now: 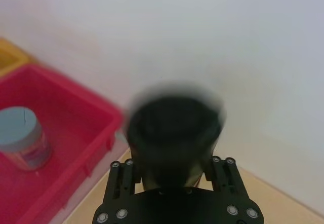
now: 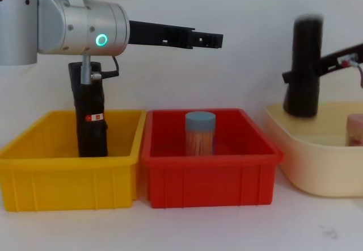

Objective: Pick up the garbage bag with the one hand and transfer it to the other hand.

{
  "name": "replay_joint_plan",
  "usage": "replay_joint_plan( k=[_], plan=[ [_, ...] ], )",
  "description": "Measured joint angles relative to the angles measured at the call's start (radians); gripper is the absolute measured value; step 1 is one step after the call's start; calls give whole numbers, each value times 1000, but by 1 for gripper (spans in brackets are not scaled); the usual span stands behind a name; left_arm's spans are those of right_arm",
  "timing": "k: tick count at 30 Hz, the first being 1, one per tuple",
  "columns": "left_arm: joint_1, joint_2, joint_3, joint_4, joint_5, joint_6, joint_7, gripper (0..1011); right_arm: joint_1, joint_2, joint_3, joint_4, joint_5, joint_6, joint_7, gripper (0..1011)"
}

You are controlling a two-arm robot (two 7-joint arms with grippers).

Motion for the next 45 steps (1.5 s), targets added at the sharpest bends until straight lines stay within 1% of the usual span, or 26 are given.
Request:
replay_joint_plan(
  k=[1, 2, 3, 5, 7, 8, 11, 13, 19, 24, 28, 29, 30, 37, 40, 42, 45],
  plan=[
    [0, 0, 0, 0, 0, 0, 0, 1002, 5, -1, -5, 9, -2, 2, 5, 642],
    [0, 0, 0, 0, 0, 0, 0, 1002, 11, -3, -12, 21, -8, 7, 11, 696],
    [0, 0, 0, 0, 0, 0, 0, 1002, 14, -3, -16, 28, -10, 9, 14, 729],
    [0, 0, 0, 0, 0, 0, 0, 1002, 21, -6, -27, 45, -16, 15, 22, 781],
    [0, 0, 0, 0, 0, 0, 0, 1002, 26, -7, -32, 53, -20, 18, 26, 824],
    [0, 0, 0, 0, 0, 0, 0, 1002, 30, -8, -37, 62, -22, 22, 30, 875],
    [0, 0, 0, 0, 0, 0, 0, 1002, 35, -9, -42, 73, -26, 25, 35, 923],
    [0, 0, 0, 0, 0, 0, 0, 1002, 39, -10, -47, 81, -29, 29, 39, 996],
    [0, 0, 0, 0, 0, 0, 0, 1002, 47, -12, -57, 98, -35, 35, 47, 1002],
    [0, 0, 0, 0, 0, 0, 0, 1002, 49, -13, -59, 100, -38, 38, 49, 1002],
    [0, 0, 0, 0, 0, 0, 0, 1002, 37, -6, -51, 74, -38, 41, 40, 1001],
    [0, 0, 0, 0, 0, 0, 0, 1002, 28, -1, -45, 56, -38, 43, 34, 1002],
    [0, 0, 0, 0, 0, 0, 0, 1002, 28, -1, -45, 56, -38, 43, 34, 1002],
    [0, 0, 0, 0, 0, 0, 0, 1002, -25, 33, -9, -50, -37, 72, -4, 1002],
    [0, 0, 0, 0, 0, 0, 0, 1002, -42, 44, 1, -88, -33, 85, -13, 1001],
    [0, 0, 0, 0, 0, 0, 0, 1002, -64, 59, 15, -130, -28, 103, -19, 1002],
    [0, 0, 0, 0, 0, 0, 0, 1002, -83, 72, 26, -165, -23, 120, -20, 1002]
  ],
)
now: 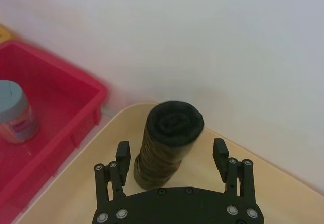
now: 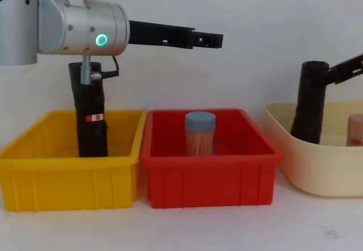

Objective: Pick up the garbage bag with the one hand and transfer it to the other hand.

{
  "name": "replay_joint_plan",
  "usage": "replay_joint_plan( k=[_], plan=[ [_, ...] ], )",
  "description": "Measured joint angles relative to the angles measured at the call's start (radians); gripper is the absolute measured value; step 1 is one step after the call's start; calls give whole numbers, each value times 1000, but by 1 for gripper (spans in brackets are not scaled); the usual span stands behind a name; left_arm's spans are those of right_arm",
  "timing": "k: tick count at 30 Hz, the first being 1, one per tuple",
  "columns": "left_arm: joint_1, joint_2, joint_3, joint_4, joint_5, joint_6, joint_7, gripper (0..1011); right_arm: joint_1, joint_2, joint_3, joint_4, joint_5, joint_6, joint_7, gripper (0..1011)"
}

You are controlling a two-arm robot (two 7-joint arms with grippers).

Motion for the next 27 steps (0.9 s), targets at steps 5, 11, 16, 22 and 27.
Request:
replay_joint_plan(
  k=[5, 11, 16, 22, 27],
  plan=[
    [0, 0, 0, 0, 0, 0, 0, 1002, -42, 30, 22, -76, 15, 33, 1, 1001],
    [0, 0, 0, 0, 0, 0, 0, 1002, -81, 58, 42, -144, 33, 64, 6, 1002],
    [0, 0, 0, 0, 0, 0, 0, 1002, -99, 72, 51, -177, 42, 78, 9, 1002],
    [0, 0, 0, 0, 0, 0, 0, 1002, -117, 84, 60, -205, 50, 91, 12, 1002],
    [0, 0, 0, 0, 0, 0, 0, 1002, -125, 90, 65, -222, 54, 98, 14, 1002]
  ],
)
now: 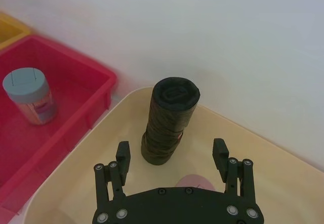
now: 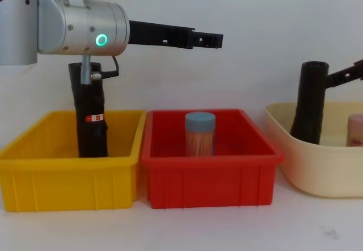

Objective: Pick up the garbage bag with the one hand and transfer it to the other hand.

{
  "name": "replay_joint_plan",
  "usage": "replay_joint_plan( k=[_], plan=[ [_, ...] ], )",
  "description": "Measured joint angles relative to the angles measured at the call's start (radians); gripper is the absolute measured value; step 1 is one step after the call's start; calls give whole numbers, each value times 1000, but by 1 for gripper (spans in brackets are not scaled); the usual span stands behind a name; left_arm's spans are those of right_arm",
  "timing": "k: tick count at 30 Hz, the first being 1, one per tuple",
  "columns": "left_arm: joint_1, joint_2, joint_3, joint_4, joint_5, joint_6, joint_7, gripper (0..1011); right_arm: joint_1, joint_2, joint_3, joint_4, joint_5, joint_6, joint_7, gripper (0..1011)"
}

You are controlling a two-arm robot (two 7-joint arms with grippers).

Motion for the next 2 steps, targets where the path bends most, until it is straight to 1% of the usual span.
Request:
replay_joint_plan(
  k=[2],
  plan=[
    [0, 0, 0, 0, 0, 0, 0, 1002, -2, 1, 1, -3, 1, 2, 0, 1001]
  ],
)
